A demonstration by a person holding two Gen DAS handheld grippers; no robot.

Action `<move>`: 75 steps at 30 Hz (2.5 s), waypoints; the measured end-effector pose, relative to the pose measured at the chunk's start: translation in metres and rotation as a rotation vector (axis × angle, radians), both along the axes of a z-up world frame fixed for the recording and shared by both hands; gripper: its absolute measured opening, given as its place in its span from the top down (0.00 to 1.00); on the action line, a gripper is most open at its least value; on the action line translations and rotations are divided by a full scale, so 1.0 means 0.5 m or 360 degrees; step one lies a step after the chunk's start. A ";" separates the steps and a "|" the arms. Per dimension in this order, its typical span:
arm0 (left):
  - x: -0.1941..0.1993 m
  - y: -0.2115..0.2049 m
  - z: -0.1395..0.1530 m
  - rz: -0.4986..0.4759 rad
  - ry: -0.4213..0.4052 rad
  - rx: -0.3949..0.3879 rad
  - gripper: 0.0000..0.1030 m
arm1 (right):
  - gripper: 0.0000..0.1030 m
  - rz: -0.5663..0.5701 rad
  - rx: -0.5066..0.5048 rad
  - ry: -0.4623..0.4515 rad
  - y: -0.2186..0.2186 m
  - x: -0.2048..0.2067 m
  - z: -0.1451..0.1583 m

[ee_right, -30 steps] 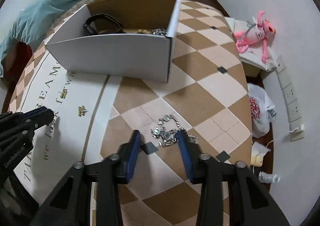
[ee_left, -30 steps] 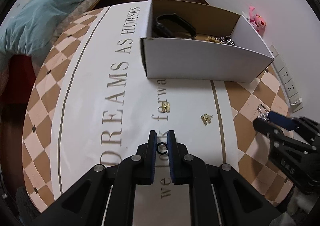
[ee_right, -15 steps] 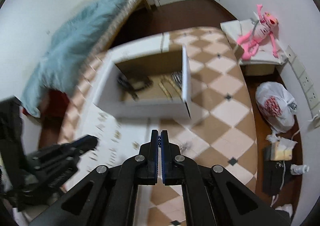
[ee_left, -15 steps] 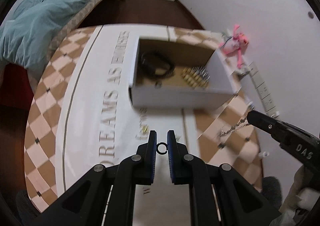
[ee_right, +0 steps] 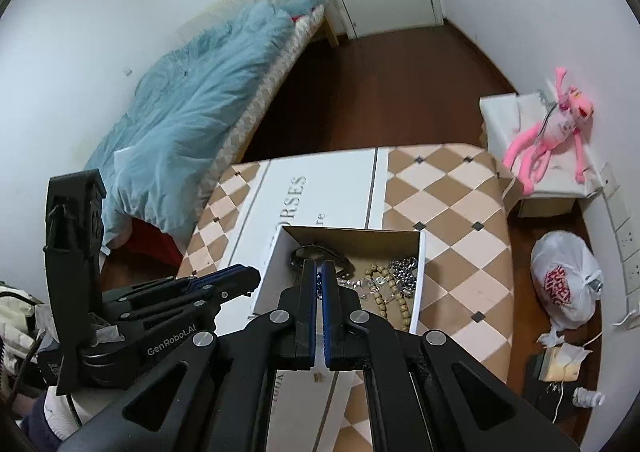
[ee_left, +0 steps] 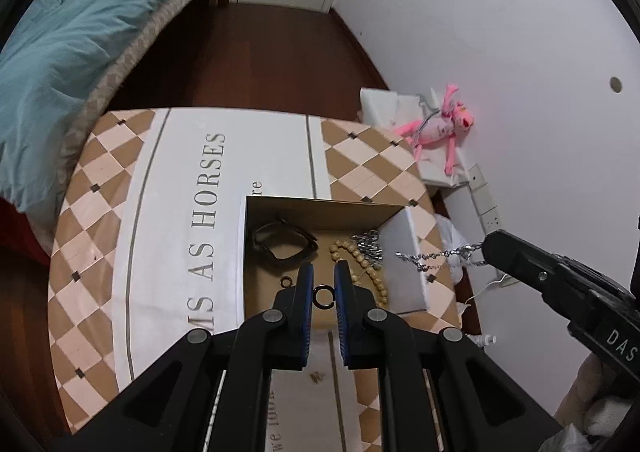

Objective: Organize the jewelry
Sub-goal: 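Release the ring with the left gripper into the box while the right drops the necklace there, then grasp a small gold earring with the right gripper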

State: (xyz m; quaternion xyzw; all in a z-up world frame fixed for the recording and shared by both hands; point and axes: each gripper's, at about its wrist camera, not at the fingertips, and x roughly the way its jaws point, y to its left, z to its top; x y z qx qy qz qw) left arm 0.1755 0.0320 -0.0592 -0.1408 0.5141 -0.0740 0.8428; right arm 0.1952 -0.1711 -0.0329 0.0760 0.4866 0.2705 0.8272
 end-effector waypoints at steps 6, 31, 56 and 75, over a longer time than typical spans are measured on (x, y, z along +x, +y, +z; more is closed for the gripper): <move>0.052 0.008 -0.063 -0.0008 0.0171 -0.0063 0.92 | 0.98 0.0025 -0.0011 0.0199 0.032 0.067 -0.074; 0.050 0.065 -0.035 0.0249 0.0083 0.0359 0.07 | 0.15 -0.0069 -0.0553 0.0212 0.047 0.080 -0.151; -0.106 0.045 0.029 0.0365 -0.0098 0.0549 0.06 | 0.05 -0.0200 -0.0555 -0.0027 0.016 -0.089 -0.081; -0.226 0.107 -0.234 0.0411 0.0180 0.0671 0.07 | 0.38 -0.0023 -0.0465 0.0057 0.135 -0.214 -0.335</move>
